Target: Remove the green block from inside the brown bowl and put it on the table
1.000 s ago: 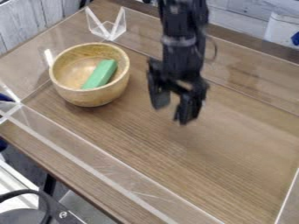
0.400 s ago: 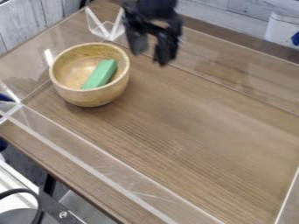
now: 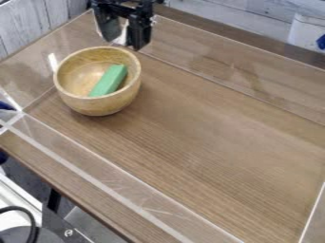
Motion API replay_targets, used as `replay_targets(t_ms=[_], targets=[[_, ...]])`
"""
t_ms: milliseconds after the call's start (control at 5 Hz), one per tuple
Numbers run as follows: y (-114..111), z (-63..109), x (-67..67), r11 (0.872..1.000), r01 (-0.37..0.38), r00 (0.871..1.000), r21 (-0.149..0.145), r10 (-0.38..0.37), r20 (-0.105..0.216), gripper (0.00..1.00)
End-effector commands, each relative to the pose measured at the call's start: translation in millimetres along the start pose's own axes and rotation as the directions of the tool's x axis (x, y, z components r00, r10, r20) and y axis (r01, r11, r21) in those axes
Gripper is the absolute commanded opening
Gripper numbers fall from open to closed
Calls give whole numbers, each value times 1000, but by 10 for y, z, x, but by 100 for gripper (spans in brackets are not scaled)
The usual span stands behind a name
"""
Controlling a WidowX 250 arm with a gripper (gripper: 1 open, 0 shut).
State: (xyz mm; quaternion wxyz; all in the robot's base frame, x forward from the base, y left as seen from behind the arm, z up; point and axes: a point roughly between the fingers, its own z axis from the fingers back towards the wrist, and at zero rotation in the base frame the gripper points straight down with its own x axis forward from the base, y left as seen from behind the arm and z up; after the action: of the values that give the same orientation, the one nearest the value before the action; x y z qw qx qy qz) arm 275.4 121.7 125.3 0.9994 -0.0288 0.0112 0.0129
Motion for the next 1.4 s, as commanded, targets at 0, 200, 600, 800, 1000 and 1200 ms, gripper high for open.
replay_targets(t_ms=[0, 200, 600, 800, 1000, 1200], targets=[[116, 138, 65, 999, -11, 999, 31, 9, 47, 100], [202, 68, 70, 999, -24, 999, 39, 23, 33, 100], [371, -57, 96, 997, -54, 999, 49, 54, 9, 100], [447, -121, 116, 996, -69, 998, 53, 69, -2, 100], [512, -180, 142, 995, -84, 996, 55, 85, -10, 100], [586, -210, 166, 994, -98, 995, 57, 99, -12, 100]])
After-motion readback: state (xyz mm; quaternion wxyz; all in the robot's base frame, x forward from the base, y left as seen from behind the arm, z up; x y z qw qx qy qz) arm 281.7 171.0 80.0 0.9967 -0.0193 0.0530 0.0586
